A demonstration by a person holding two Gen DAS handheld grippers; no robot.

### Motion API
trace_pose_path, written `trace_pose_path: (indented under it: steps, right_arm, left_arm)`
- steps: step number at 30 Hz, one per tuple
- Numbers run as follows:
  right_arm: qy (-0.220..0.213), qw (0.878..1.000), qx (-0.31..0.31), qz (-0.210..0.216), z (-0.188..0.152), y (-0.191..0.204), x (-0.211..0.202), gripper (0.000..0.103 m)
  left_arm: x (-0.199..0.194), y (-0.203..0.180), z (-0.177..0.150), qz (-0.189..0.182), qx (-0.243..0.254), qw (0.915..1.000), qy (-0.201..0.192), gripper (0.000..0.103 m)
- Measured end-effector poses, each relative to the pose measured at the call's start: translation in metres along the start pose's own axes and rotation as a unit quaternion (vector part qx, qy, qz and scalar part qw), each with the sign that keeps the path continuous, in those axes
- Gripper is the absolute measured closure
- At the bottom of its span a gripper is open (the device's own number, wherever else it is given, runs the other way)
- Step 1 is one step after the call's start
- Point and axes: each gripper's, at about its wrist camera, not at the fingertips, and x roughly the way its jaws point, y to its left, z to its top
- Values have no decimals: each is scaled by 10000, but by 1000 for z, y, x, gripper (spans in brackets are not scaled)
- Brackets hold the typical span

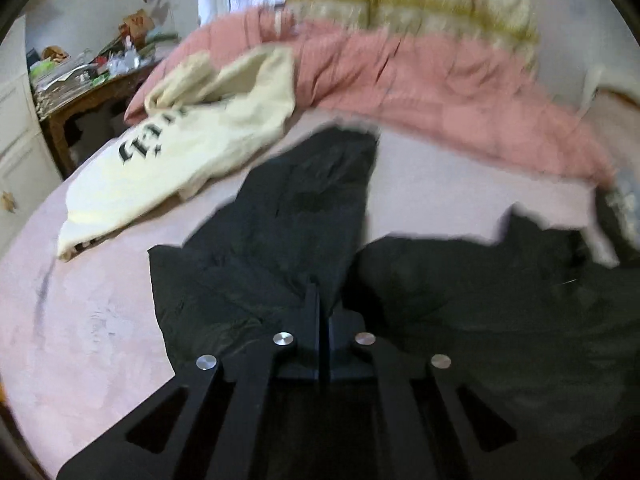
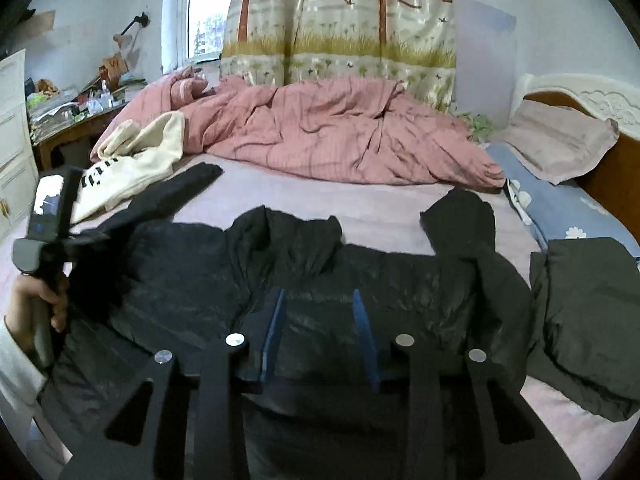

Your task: Fold large clothes

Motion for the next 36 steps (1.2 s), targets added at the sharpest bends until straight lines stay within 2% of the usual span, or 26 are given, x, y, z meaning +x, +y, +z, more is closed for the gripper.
trace_pose_path:
  steps: [1, 3, 5, 6, 8, 10, 14, 15, 16, 18, 19, 21, 23, 27, 29, 30, 32, 33, 34, 36]
  right_arm:
    - [44, 10000, -25, -46, -1, -1, 1, 66]
    - [94, 9999, -18, -124, -4, -4, 2, 66]
    - [106, 9999, 66, -99, -6, -8, 0, 66]
    - [119, 9998, 108, -69, -7, -11, -2, 66]
    - [128, 9998, 169, -27, -8, -15, -5, 66]
    - [162, 9995, 281, 18, -9, -19, -7, 66]
    - [239, 9984, 500, 125, -10, -28, -9, 66]
    - [250, 9983, 514, 113, -12, -30, -9, 66]
    - [254, 9983, 522, 74, -13, -32, -10, 66]
    - [260, 9983, 526, 13, -15, -37, -10, 66]
    - [272, 9981, 553, -15, -15, -42, -9, 66]
    - [304, 9972, 682, -64, -16, -52, -6, 66]
    - [363, 9956, 858, -90, -17, -64, -2, 66]
    - [448, 9934, 1051, -50, -20, -81, 4, 66]
    - [425, 9944, 957, -152, -20, -83, 4, 66]
    - [396, 9948, 909, -220, -20, -84, 4, 66]
    - [391, 9949, 906, -221, -21, -89, 5, 63]
    - [412, 9943, 967, -160, -21, -93, 7, 60]
    - [425, 9938, 1019, -120, -22, -95, 8, 60]
    - [460, 9929, 1095, -102, -23, -100, 12, 60]
  left_arm:
    - [-17, 1, -5, -245, -10, 9994, -241, 102]
    - [-51, 2, -19, -809, 6, 9957, -456, 102]
    - [-82, -2, -38, -1470, 206, 9881, -414, 102]
    - [-95, -6, -51, -1616, 382, 9857, -281, 102]
    - [-113, -12, -77, -1642, 708, 9839, -13, 102]
    - [-120, -9, -105, -1412, 832, 9861, 276, 101]
    - [-123, -1, -126, -1011, 733, 9917, 294, 94]
    - [-128, -5, -124, -1016, 731, 9918, 246, 83]
    - [-134, -10, -122, -1060, 757, 9914, 143, 65]
    - [-156, -29, -113, -1141, 1010, 9877, -358, 46]
    - [-164, -42, -107, -1132, 1223, 9843, -588, 45]
    - [-167, -69, -93, -1091, 1554, 9793, -697, 45]
    - [-157, -94, -72, -1108, 1679, 9774, -650, 45]
    - [-114, -145, -24, -890, 1959, 9753, -503, 36]
    - [-78, -163, -4, -653, 2052, 9762, -260, 36]
    - [-59, -168, 5, -480, 2052, 9772, -274, 36]
    - [-21, -171, 17, 82, 2037, 9786, -267, 36]
    - [-3, -169, 20, 203, 2014, 9793, -34, 36]
    - [15, -167, 24, 60, 1927, 9809, 262, 37]
    - [34, -165, 22, -132, 1878, 9806, 552, 37]
